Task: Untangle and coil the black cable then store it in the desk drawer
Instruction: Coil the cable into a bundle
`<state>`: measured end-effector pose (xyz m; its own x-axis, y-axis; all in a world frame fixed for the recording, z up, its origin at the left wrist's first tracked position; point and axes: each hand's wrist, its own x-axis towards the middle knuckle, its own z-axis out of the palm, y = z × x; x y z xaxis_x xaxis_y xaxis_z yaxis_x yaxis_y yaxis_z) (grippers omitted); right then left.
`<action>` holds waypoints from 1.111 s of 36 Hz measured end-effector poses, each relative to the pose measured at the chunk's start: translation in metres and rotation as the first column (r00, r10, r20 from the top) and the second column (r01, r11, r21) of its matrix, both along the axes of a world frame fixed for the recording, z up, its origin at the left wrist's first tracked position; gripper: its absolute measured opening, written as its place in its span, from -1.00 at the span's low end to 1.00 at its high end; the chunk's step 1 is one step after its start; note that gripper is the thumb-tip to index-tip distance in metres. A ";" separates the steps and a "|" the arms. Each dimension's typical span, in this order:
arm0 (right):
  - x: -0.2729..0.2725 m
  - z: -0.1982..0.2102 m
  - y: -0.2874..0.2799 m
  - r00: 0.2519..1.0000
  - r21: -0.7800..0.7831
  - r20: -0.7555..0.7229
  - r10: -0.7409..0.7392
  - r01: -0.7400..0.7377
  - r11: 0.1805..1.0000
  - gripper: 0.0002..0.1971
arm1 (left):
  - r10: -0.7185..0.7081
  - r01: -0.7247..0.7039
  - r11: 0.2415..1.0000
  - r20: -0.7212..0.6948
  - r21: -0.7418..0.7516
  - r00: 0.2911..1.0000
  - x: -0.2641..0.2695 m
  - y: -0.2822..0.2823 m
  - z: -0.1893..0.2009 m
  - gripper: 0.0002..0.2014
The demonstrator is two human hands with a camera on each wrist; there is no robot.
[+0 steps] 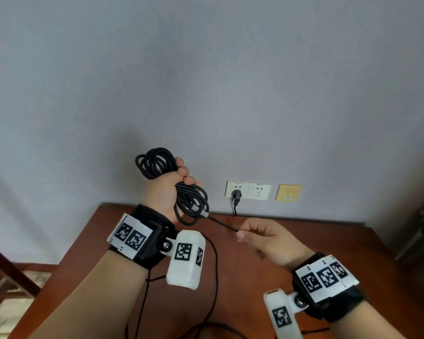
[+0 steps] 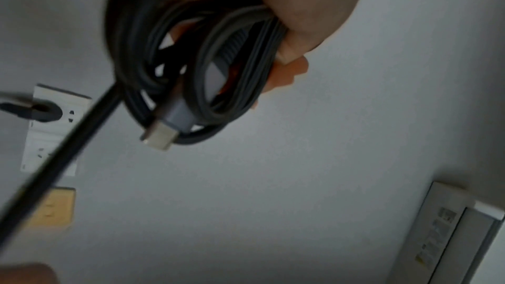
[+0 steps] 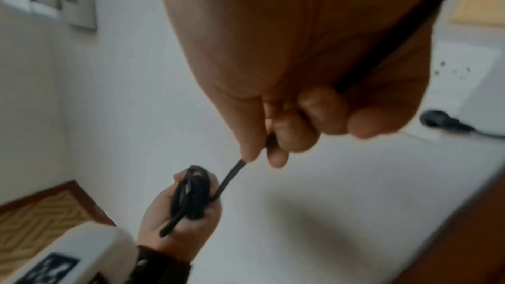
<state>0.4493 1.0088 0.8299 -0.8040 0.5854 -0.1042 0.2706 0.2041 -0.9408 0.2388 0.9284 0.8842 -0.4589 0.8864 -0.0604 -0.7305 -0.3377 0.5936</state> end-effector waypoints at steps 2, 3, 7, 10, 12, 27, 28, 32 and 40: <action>0.004 0.003 0.007 0.997 0.150 0.001 -0.080 0.079 0.986 -0.73 | -0.032 0.029 0.997 -0.039 -0.074 0.999 -0.001 -0.001 -0.003 -0.62; 0.006 0.005 0.011 0.995 0.220 -0.001 -0.104 0.102 0.970 -0.74 | -0.054 0.045 0.991 -0.070 -0.124 0.996 0.001 -0.001 -0.004 -0.62; 0.011 0.018 0.017 0.999 0.385 -0.016 -0.050 0.053 0.922 -0.80 | -0.092 0.006 0.954 -0.273 -0.300 0.958 0.008 -0.002 -0.011 -0.63; 0.012 0.029 0.014 0.996 0.444 0.011 0.093 -0.088 0.891 -0.90 | -0.153 -0.011 0.926 -0.401 -0.378 0.903 0.013 -0.004 -0.011 -0.68; 0.010 0.036 0.013 0.990 0.522 -0.001 0.141 -0.120 0.844 -0.90 | -0.254 0.050 0.908 -0.450 -0.417 0.856 0.017 -0.004 -0.012 -0.77; -0.013 0.032 0.007 0.942 0.448 -0.300 -0.149 0.277 0.850 -0.58 | -0.556 0.400 0.815 -0.372 -0.420 0.743 0.058 -0.009 -0.018 -0.33; -0.013 0.033 0.007 0.944 0.471 -0.295 -0.146 0.277 0.837 -0.58 | -0.571 0.415 0.810 -0.398 -0.414 0.718 0.059 -0.010 -0.020 -0.38; -0.011 0.036 0.003 0.958 0.540 -0.270 -0.101 0.237 0.808 -0.59 | -0.589 0.421 0.807 -0.517 -0.414 0.621 0.062 -0.012 -0.020 -0.89; -0.004 0.028 0.005 0.923 0.246 -0.377 -0.070 0.173 0.954 -0.70 | -0.498 0.305 0.865 -0.602 -0.399 0.624 0.060 -0.014 -0.023 -0.78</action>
